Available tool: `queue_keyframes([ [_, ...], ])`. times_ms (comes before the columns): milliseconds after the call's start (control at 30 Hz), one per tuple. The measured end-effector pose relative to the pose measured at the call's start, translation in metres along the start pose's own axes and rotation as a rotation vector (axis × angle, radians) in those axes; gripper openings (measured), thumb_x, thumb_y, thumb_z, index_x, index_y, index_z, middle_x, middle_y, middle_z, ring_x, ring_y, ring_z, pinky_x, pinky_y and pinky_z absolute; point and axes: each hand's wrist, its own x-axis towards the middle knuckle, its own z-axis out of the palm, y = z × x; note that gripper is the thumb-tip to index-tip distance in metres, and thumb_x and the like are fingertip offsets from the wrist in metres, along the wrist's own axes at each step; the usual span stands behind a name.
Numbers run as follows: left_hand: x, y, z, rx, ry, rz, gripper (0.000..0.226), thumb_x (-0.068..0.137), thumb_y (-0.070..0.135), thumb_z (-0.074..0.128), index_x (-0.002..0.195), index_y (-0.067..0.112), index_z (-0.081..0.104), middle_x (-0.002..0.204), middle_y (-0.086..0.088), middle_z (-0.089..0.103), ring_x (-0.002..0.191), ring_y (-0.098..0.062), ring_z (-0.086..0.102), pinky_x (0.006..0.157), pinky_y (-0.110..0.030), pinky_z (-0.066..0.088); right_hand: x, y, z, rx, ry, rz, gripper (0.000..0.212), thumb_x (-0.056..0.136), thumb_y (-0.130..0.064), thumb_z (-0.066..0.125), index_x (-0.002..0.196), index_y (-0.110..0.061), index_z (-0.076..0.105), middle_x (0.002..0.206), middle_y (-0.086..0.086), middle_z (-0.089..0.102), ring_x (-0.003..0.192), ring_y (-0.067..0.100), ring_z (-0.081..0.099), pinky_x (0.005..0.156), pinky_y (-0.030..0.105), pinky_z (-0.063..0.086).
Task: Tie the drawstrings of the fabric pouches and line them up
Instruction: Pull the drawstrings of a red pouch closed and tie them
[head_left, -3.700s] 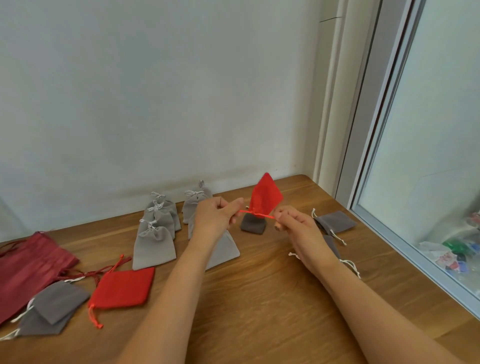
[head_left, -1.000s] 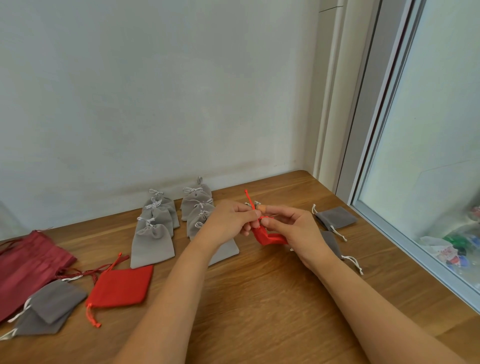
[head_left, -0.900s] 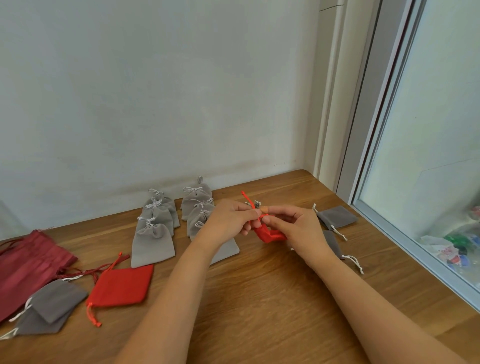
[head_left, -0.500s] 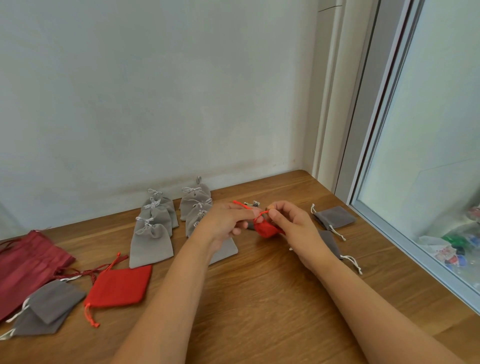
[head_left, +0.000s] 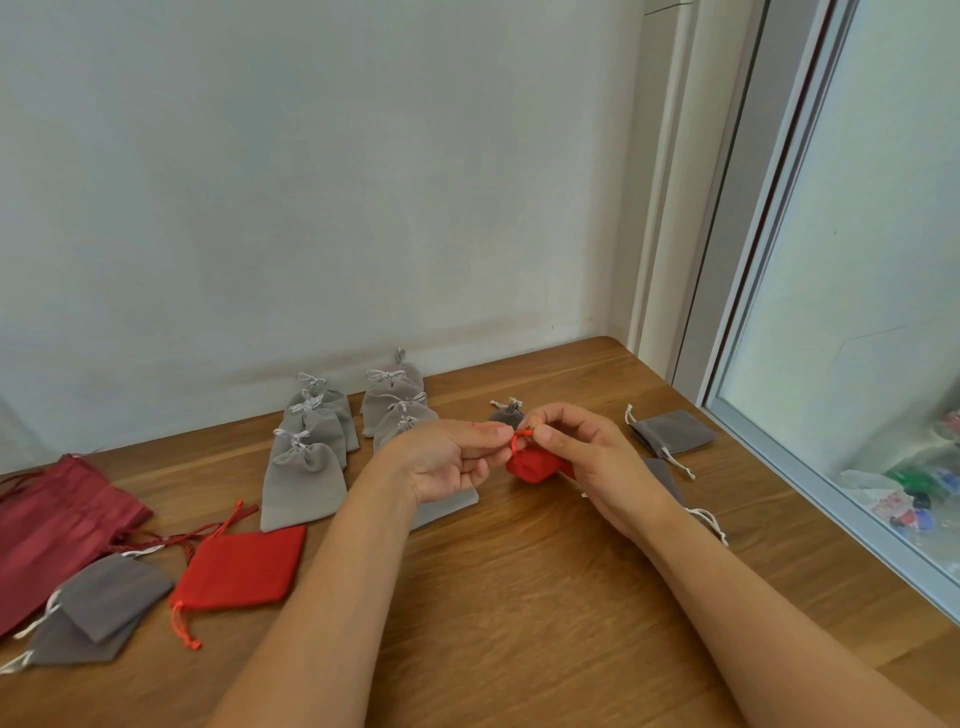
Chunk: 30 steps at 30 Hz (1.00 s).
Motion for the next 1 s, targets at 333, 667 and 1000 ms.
queue_keyframes([
  [333, -0.0022, 0.0018, -0.0005, -0.201, -0.035, -0.01, 0.007, 0.066, 0.002, 0.07, 0.071, 0.004, 0.074, 0.071, -0.007, 0.069, 0.057, -0.01, 0.064, 0.049, -0.014, 0.05, 0.0015, 0.0019, -0.0018, -0.009, 0.005, -0.028, 0.009, 0.083, -0.02, 0.064, 0.088, -0.014, 0.067, 0.098, -0.002, 0.059, 0.091, 0.012, 0.056, 0.08, 0.025, 0.049],
  [667, -0.0011, 0.0022, 0.0071, 0.084, 0.029, 0.236, 0.018, 0.076, -0.003, 0.07, 0.07, 0.013, 0.065, 0.07, -0.001, 0.066, 0.064, -0.008, 0.056, 0.063, -0.019, 0.044, 0.0026, -0.0018, -0.0035, 0.152, -0.007, 0.005, 0.016, 0.084, -0.02, 0.063, 0.092, -0.007, 0.06, 0.095, 0.0, 0.061, 0.086, 0.012, 0.056, 0.072, 0.022, 0.046],
  [1000, -0.0067, 0.0042, 0.0035, 0.491, 0.093, 0.633, 0.041, 0.075, -0.011, 0.071, 0.068, 0.016, 0.041, 0.074, -0.003, 0.07, 0.072, -0.013, 0.064, 0.072, -0.025, 0.052, 0.0004, -0.0042, -0.0021, 0.018, 0.081, 0.058, 0.012, 0.078, -0.026, 0.067, 0.081, -0.014, 0.069, 0.094, -0.002, 0.067, 0.083, 0.014, 0.061, 0.07, 0.029, 0.049],
])
